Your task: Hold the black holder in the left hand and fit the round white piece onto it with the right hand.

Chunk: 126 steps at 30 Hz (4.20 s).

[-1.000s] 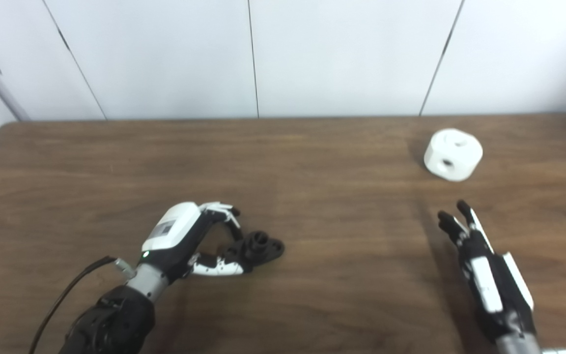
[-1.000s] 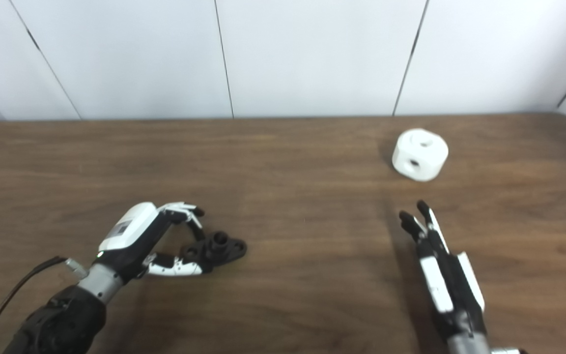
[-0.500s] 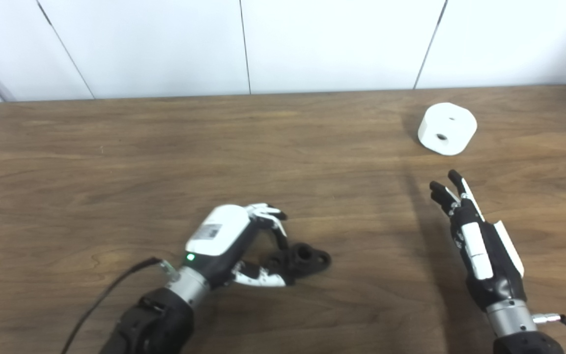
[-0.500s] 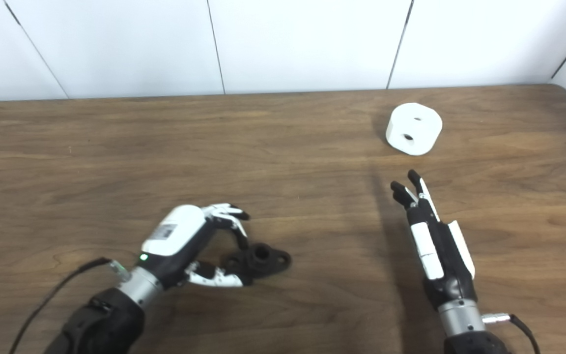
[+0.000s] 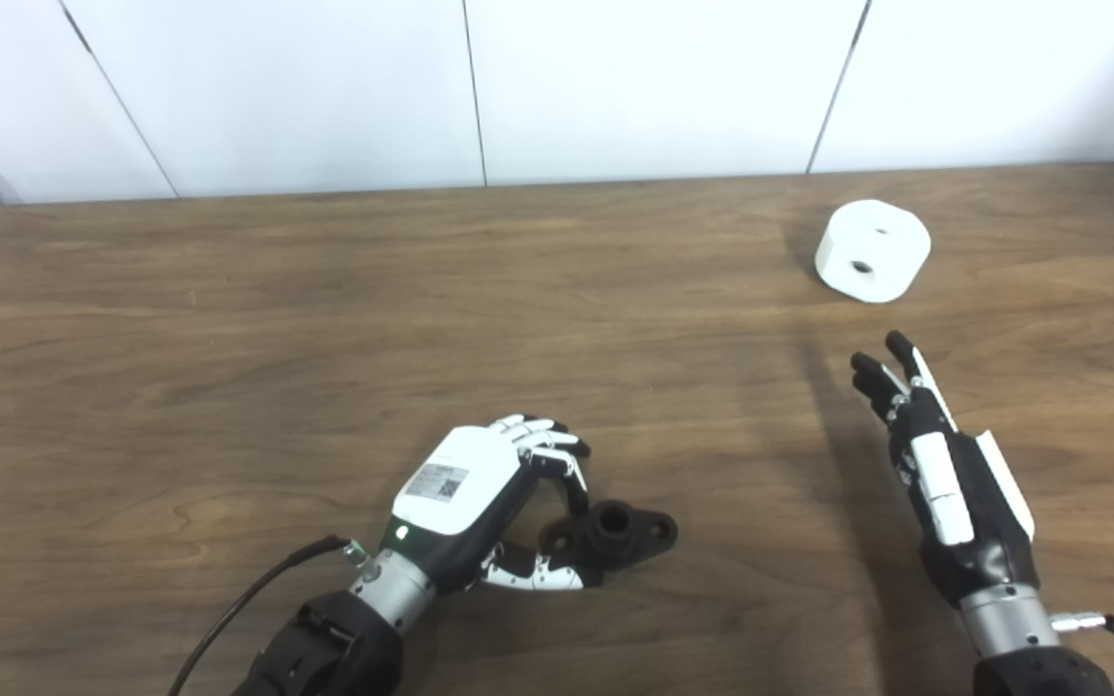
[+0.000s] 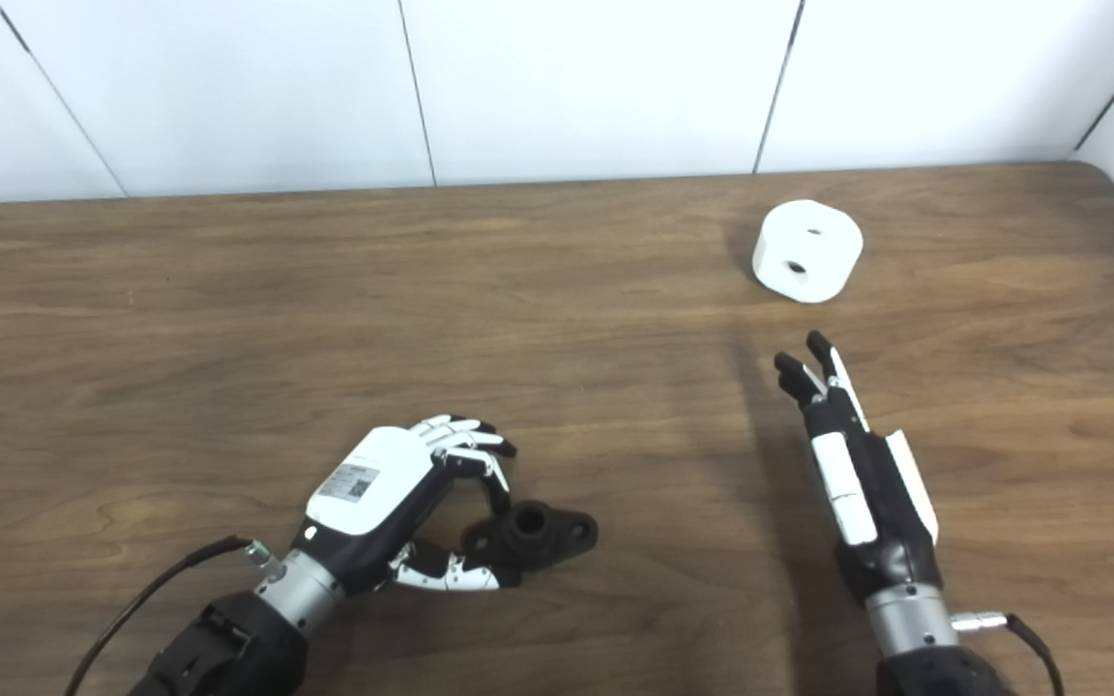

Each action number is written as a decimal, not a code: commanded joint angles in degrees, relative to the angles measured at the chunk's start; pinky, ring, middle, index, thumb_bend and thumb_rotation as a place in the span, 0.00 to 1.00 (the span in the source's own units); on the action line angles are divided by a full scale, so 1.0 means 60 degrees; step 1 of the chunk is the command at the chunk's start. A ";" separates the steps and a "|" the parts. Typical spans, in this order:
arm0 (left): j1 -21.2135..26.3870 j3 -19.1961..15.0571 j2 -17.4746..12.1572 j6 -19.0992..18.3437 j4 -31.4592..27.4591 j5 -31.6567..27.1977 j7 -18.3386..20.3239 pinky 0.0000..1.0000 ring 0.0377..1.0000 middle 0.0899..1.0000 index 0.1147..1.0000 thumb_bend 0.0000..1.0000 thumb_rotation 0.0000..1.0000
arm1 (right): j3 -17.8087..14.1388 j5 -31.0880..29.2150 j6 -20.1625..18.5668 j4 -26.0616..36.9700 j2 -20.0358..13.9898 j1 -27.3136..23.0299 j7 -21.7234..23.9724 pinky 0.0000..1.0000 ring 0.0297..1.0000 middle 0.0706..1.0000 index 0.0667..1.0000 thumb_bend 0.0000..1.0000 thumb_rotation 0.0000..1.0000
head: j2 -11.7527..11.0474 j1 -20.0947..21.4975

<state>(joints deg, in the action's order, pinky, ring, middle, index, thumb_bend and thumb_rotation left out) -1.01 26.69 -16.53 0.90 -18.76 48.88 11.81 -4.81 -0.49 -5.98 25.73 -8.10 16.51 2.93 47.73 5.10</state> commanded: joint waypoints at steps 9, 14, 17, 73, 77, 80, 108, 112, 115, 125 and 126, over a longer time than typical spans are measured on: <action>-0.0130 -0.0203 0.0045 0.0290 0.0222 0.0504 -0.0305 0.86 0.84 0.76 0.42 0.52 0.06 | -0.0384 0.0558 0.0183 0.0800 -0.0291 -0.0482 -0.0222 1.00 0.94 0.93 1.00 0.58 0.99 | -0.0228 0.0400; -0.0159 -0.0329 0.0038 0.0363 0.0330 0.0559 -0.0418 0.86 0.85 0.76 0.42 0.52 0.06 | -0.0397 0.1988 0.0039 0.1007 -0.0547 -0.0821 -0.0329 0.99 0.95 0.93 1.00 0.56 0.86 | -0.0462 0.0755; -0.0174 -0.0431 -0.0026 0.0454 0.0394 0.0469 -0.0481 0.86 0.85 0.76 0.42 0.52 0.06 | -0.0363 0.3244 -0.0176 0.1261 -0.0736 -0.1079 -0.0314 0.91 0.91 0.90 1.00 0.57 0.81 | -0.0591 0.0969; -0.0495 -0.1155 -0.0407 0.1515 0.0819 0.0402 -0.0763 0.84 0.83 0.75 0.42 0.52 0.06 | 0.1306 0.7345 -0.3457 -0.4768 -0.3360 -0.7698 0.1557 0.77 0.98 0.92 0.75 0.90 0.35 | -0.1417 0.2880; -0.0498 -0.1159 -0.0376 0.1479 0.0776 0.0498 -0.0760 0.83 0.83 0.75 0.42 0.52 0.06 | 0.1474 0.7364 -0.3453 -0.4598 -0.3438 -0.7602 0.1669 0.78 0.98 0.89 0.73 0.90 0.37 | -0.1402 0.2858; -0.0495 -0.1168 -0.0379 0.1443 0.0745 0.0509 -0.0702 0.84 0.83 0.75 0.42 0.52 0.06 | 0.1466 0.7465 -0.3481 -0.4426 -0.3424 -0.7542 0.1897 0.80 0.98 0.89 0.74 0.90 0.38 | -0.1402 0.2850; -0.0517 -0.1216 -0.0363 0.1363 0.0674 0.0450 -0.0540 0.84 0.83 0.76 0.42 0.52 0.06 | 0.1575 0.7165 -0.3321 -0.4926 -0.3654 -0.7386 0.1418 0.83 0.97 0.84 0.70 0.84 0.31 | -0.1367 0.2822; -0.0511 -0.1222 -0.0380 0.1434 0.0712 0.0429 -0.0604 0.83 0.83 0.76 0.42 0.52 0.06 | 0.1570 0.7106 -0.3285 -0.4895 -0.3652 -0.7351 0.1355 0.81 0.96 0.84 0.70 0.82 0.31 | -0.1379 0.2825; -0.0508 -0.1215 -0.0396 0.1438 0.0704 0.0459 -0.0594 0.83 0.83 0.76 0.42 0.52 0.06 | 0.1543 0.7011 -0.3120 -0.4901 -0.3638 -0.7314 0.1187 0.79 0.94 0.82 0.68 0.82 0.29 | -0.1373 0.2822; -0.0522 -0.1216 -0.0360 0.1445 0.0697 0.0449 -0.0623 0.83 0.83 0.76 0.42 0.52 0.06 | 0.1713 0.6997 -0.3220 -0.4978 -0.3731 -0.7354 0.1111 0.76 0.94 0.89 0.63 0.80 0.28 | -0.1347 0.2769; -0.0519 -0.1214 -0.0361 0.1462 0.0706 0.0466 -0.0652 0.83 0.83 0.76 0.42 0.52 0.06 | 0.1720 0.7001 -0.3237 -0.4981 -0.3725 -0.7354 0.1102 0.76 0.95 0.89 0.63 0.80 0.28 | -0.1347 0.2769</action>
<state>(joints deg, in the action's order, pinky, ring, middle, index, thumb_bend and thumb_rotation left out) -3.54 19.67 -17.77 10.74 -14.77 49.92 7.14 5.90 40.95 -26.03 -4.96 -28.66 -25.61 11.05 39.64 21.71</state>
